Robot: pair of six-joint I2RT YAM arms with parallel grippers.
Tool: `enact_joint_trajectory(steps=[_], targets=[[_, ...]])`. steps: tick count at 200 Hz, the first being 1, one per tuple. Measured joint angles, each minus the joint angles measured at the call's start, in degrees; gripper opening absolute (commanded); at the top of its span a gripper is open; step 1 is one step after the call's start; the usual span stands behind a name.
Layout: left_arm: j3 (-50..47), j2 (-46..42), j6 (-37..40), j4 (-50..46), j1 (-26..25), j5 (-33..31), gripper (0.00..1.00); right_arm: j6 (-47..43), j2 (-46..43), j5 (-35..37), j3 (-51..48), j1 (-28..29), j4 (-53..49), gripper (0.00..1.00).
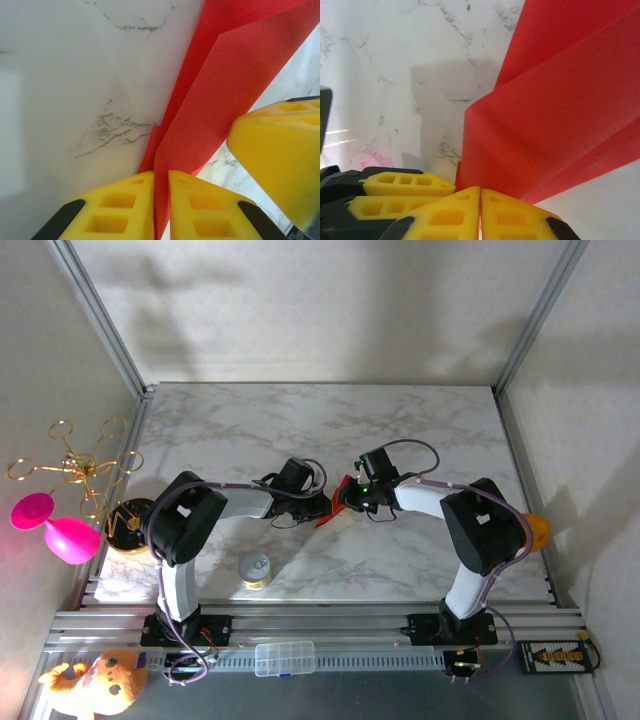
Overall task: Fold a paper plane with a square sheet of paper (pick it up from the middle)
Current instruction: Fold the wing for the fifth time at the center of the table.
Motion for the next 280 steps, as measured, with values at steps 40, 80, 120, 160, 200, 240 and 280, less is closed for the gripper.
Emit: enact_joint_trajectory(steps=[40, 80, 120, 160, 200, 240, 280], targets=[[0.0, 0.0, 0.0, 0.0, 0.0, 0.0, 0.15, 0.0, 1.6, 0.7, 0.0, 0.0, 0.0, 0.11], [0.0, 0.0, 0.0, 0.1, 0.0, 0.0, 0.15, 0.7, 1.7, 1.6, -0.4, 0.0, 0.0, 0.11], [0.0, 0.0, 0.0, 0.2, 0.0, 0.0, 0.14, 1.4, 1.7, 2.4, -0.5, 0.0, 0.0, 0.12], [0.0, 0.0, 0.0, 0.3, 0.0, 0.0, 0.14, 2.3, 1.3, 3.3, -0.7, 0.0, 0.0, 0.13], [0.0, 0.0, 0.0, 0.2, 0.0, 0.0, 0.14, 2.3, -0.4, 2.8, -1.2, -0.4, 0.5, 0.13], [0.0, 0.0, 0.0, 0.3, 0.0, 0.0, 0.14, 2.3, -0.4, 1.2, -1.2, -0.4, 1.8, 0.13], [0.0, 0.0, 0.0, 0.3, 0.0, 0.0, 0.14, 2.3, 1.9, 1.5, -1.0, -0.4, 1.7, 0.13]])
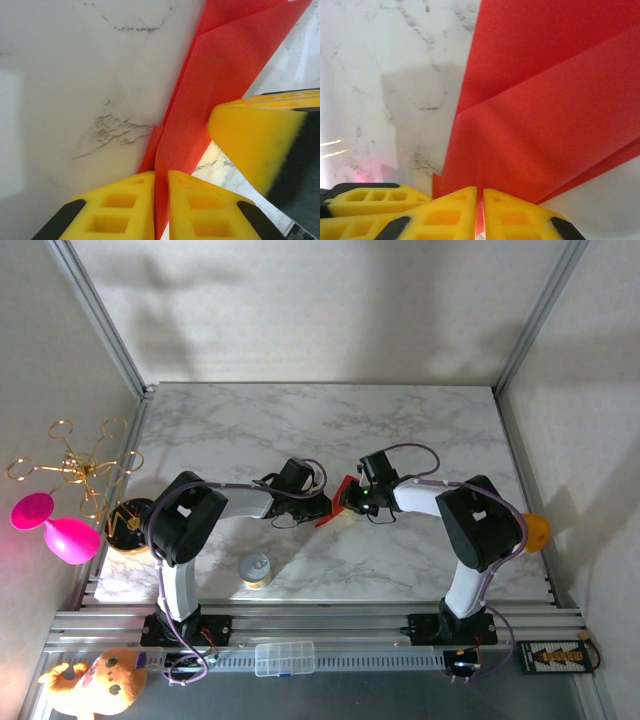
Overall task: Fold a paper plane with a square sheet of paper (pick it up from the middle)
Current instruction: Fold the wing for the fifth time at the center of the table.
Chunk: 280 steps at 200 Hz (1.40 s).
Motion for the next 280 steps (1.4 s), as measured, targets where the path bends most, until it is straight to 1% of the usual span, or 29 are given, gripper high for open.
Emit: enact_joint_trajectory(steps=[35, 65, 103, 119, 146, 167, 191, 238, 280], targets=[[0.0, -0.1, 0.0, 0.0, 0.0, -0.1, 0.15, 0.0, 0.2, 0.5, 0.2, 0.0, -0.4, 0.12], [0.0, -0.5, 0.2, -0.2, -0.3, -0.9, 0.18, 0.0, 0.3, 1.0, 0.3, 0.0, -0.7, 0.12], [0.0, -1.5, 0.8, -0.7, -1.2, -2.9, 0.29, -0.2, 0.7, 1.3, 1.1, 0.0, -2.0, 0.12], [0.0, -4.3, 2.3, -4.8, -1.6, -5.7, 0.32, -0.6, 1.2, 1.6, 2.2, 0.0, -3.3, 0.12], [0.1, -9.1, 3.5, -10.1, -1.6, -9.9, 0.32, -1.2, 1.6, 1.7, 2.9, 0.0, -4.4, 0.12], [0.4, -11.1, 3.6, -11.2, -1.6, -11.1, 0.29, -1.3, 1.7, 1.7, 3.2, 0.0, -4.7, 0.12], [0.4, -11.3, 3.2, -10.4, -1.6, -11.1, 0.22, -1.3, 1.7, 1.7, 3.2, 0.0, -4.8, 0.12], [0.2, -10.0, -0.3, -4.2, -3.5, -10.0, 0.12, -1.3, 1.7, 1.7, 3.3, 0.0, -4.8, 0.11], [-0.1, -5.4, -1.6, -2.2, -4.5, -8.4, 0.09, -1.3, 1.7, 1.7, 3.3, 0.0, -5.0, 0.11]])
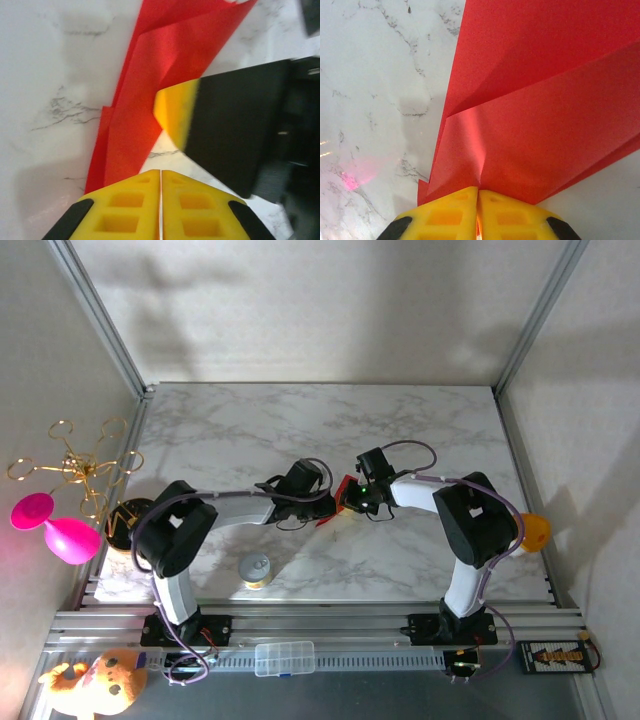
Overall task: Fold a paper plane with a square sheet of paper (pick it up from the middle)
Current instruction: Fold the wing for the fifth time at the center of the table.
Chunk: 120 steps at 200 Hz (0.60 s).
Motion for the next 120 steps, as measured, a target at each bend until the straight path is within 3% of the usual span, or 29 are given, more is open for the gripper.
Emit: enact_joint_trajectory(steps=[120], targets=[[-1.2, 2.1, 0.1, 0.3, 0.0, 0.6, 0.09, 0.0, 0.3, 0.0, 0.6, 0.0, -0.7, 0.11]])
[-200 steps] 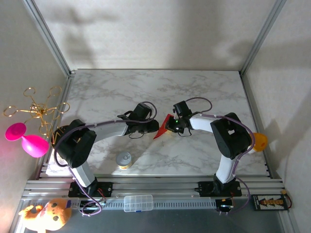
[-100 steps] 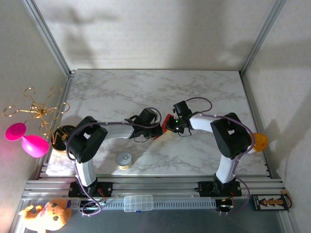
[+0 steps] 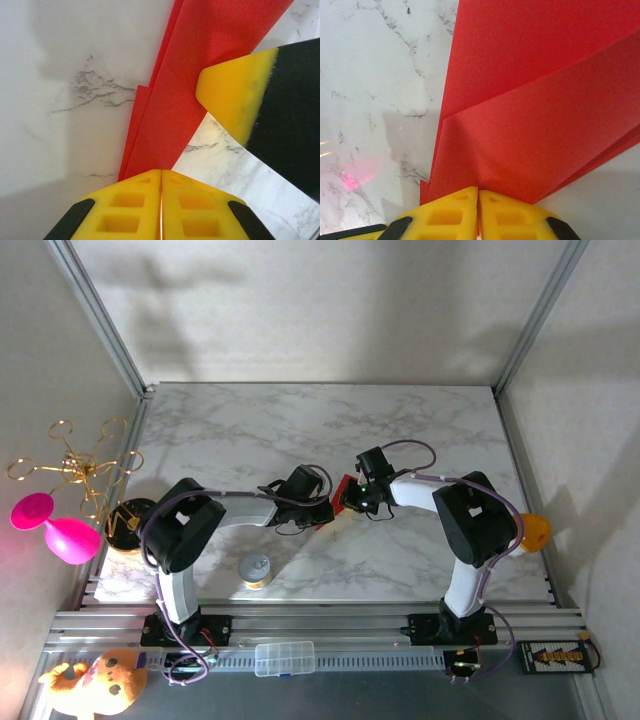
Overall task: Fold a paper plane with a square sheet of paper (pick it up from the middle)
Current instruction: Fold the wing for the fifth time at the center of the table.
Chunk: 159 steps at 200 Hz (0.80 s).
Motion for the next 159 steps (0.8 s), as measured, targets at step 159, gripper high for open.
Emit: enact_joint_trajectory(steps=[159], targets=[[-1.1, -3.0, 0.7, -1.1, 0.8, 0.3, 0.12, 0.0, 0.6, -0.2, 0.7, 0.0, -0.4, 0.11]])
